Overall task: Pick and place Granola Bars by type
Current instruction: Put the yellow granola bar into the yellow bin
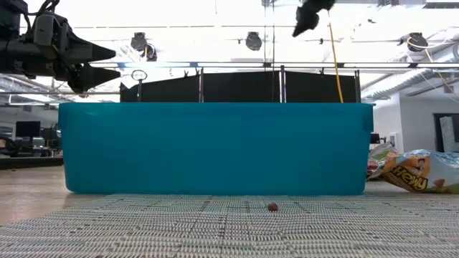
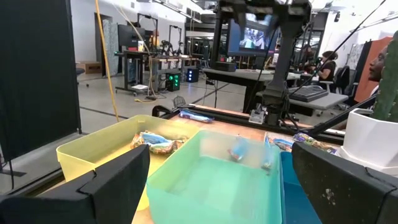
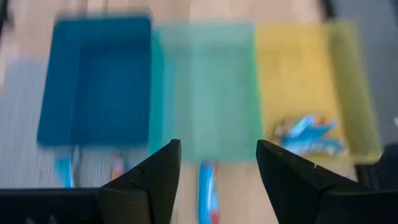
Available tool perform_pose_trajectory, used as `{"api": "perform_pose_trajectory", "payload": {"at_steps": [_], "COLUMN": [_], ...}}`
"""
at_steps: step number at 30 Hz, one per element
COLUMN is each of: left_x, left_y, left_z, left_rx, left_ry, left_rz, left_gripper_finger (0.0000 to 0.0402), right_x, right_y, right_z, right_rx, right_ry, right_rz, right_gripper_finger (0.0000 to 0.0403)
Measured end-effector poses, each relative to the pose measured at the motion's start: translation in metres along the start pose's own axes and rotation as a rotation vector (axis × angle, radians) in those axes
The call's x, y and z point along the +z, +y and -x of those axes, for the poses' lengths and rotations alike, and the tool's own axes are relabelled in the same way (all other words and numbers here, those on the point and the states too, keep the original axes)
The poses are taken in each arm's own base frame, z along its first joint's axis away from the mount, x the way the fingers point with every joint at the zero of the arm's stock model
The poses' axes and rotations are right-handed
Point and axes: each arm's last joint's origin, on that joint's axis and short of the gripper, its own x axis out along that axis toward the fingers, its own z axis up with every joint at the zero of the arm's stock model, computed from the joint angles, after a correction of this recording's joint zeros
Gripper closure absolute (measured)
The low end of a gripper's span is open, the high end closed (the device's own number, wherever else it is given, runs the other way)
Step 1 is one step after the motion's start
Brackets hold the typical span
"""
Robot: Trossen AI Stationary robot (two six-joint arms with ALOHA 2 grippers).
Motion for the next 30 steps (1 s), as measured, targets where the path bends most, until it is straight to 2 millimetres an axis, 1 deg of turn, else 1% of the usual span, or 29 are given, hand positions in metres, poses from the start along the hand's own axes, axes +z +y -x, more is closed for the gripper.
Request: {"api": "perform_pose_trajectory", "payload": {"at_steps": [4,7,9,12,17,23,30], "left_x": [0.000,0.000,0.000,0.000,0.000,0.000,0.000], "left_y": [0.000,0.000,0.000,0.000,0.000,0.000,0.000], "left_z": [0.000,0.000,0.000,0.000,0.000,0.000,0.000], "left_rx": [0.000,0.000,0.000,0.000,0.000,0.000,0.000], "left_ry": [0.000,0.000,0.000,0.000,0.000,0.000,0.000], "left_rz": [0.000,0.000,0.000,0.000,0.000,0.000,0.000], "left_gripper_finger": [0.0009,0.0009,0.0009,0.0009,0.0009,0.0009,0.0009], "right_x": [-0.007,-0.010,-0.012,-0.021,-0.040,-0.062,-0.082], "right_y": [0.020,0.033,0.041,0.049,0.053,0.063,0.073], "right_z": [-0.002,-0.004,-0.009,-0.019,-0.038,-0.066,-0.099], "right_rx": [-0.020,-0.008,0.012,0.033,-0.019,0.000,0.035], "right_ry": [0.130,0.177,0.203,0.257,0.331,0.353,0.367], "right_rz": [0.095,0.147,0.165,0.187,0.194,0.200,0.212], "right_gripper_finger": [0.0202,0.0202,0.0202,0.0202,0.0202,0.0202,0.0202]}}
